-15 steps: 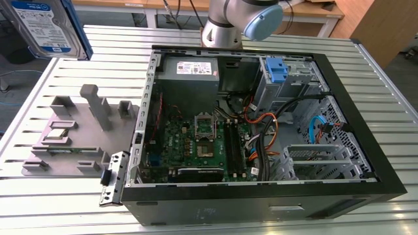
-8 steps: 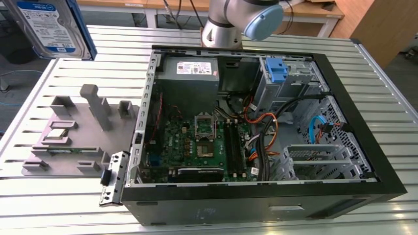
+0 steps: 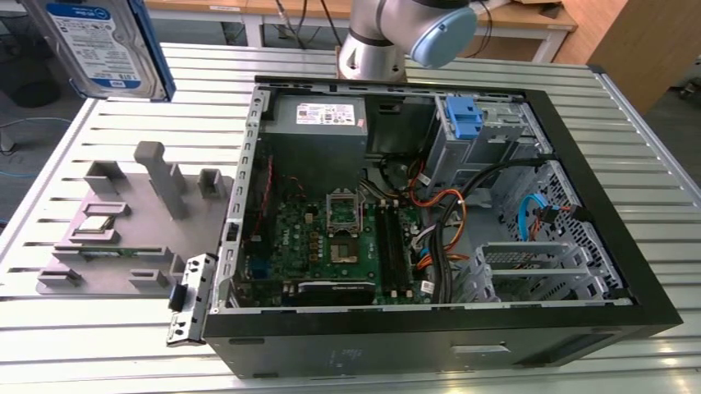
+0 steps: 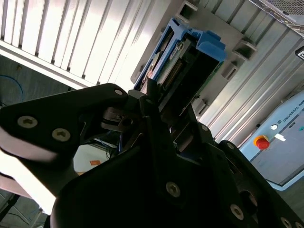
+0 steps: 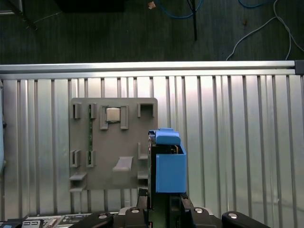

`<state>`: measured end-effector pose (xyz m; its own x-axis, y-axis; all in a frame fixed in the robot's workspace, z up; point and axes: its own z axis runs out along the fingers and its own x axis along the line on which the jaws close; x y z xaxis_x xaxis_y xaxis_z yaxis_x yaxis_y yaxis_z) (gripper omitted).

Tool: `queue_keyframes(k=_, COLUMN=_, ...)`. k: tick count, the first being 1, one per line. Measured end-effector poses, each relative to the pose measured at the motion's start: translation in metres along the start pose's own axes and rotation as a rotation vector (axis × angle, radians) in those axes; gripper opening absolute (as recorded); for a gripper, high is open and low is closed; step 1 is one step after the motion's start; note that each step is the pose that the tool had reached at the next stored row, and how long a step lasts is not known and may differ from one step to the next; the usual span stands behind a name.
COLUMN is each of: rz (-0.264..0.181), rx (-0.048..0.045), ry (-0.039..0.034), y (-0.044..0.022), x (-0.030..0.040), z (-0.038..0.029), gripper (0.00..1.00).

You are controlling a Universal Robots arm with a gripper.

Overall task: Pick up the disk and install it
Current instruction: 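Pick up the disk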

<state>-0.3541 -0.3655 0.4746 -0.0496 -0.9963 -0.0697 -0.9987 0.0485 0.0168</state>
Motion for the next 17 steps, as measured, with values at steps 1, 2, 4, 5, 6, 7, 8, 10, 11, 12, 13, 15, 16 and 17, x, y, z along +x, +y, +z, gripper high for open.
queue_keyframes(k=1, rz=0.000, rx=0.0001, ry=0.0000, y=-0.0025, x=-0.0001, z=0.0000, gripper=0.35)
queue_keyframes(k=2, rz=0.000, rx=0.0000, ry=0.0000, y=-0.0049, x=-0.0002, z=-0.0001, gripper=0.35)
queue_keyframes(k=4, rz=0.000, rx=0.0000, ry=0.0000, y=-0.0097, x=-0.0005, z=-0.0001, gripper=0.35)
queue_keyframes(k=5, rz=0.000, rx=0.0000, ry=0.0000, y=-0.0120, x=-0.0006, z=-0.0001, gripper=0.35)
queue_keyframes(k=6, rz=0.000, rx=0.0001, ry=0.0000, y=-0.0143, x=-0.0007, z=-0.0002, gripper=0.35)
queue_keyframes(k=7, rz=0.000, rx=0.0001, ry=0.0000, y=-0.0167, x=-0.0008, z=-0.0002, gripper=0.35)
queue_keyframes(k=8, rz=0.000, rx=0.0000, ry=0.0000, y=-0.0186, x=-0.0009, z=-0.0002, gripper=0.35)
queue_keyframes(k=10, rz=0.000, rx=0.0000, ry=0.0000, y=-0.0229, x=-0.0011, z=-0.0003, gripper=0.35)
queue_keyframes(k=11, rz=0.000, rx=0.0001, ry=0.0000, y=-0.0249, x=-0.0012, z=-0.0003, gripper=0.35)
queue_keyframes(k=12, rz=0.000, rx=0.0001, ry=0.0000, y=-0.0269, x=-0.0013, z=-0.0003, gripper=0.35)
queue_keyframes(k=13, rz=0.000, rx=0.0001, ry=-0.0001, y=-0.0289, x=-0.0014, z=-0.0003, gripper=0.35)
queue_keyframes(k=15, rz=0.000, rx=0.0000, ry=0.0000, y=-0.0329, x=-0.0016, z=-0.0004, gripper=0.35)
queue_keyframes(k=16, rz=0.000, rx=0.0000, ry=0.0000, y=-0.0348, x=-0.0017, z=-0.0005, gripper=0.35)
queue_keyframes(k=17, rz=0.000, rx=0.0000, ry=0.0000, y=-0.0365, x=-0.0018, z=-0.0005, gripper=0.35)
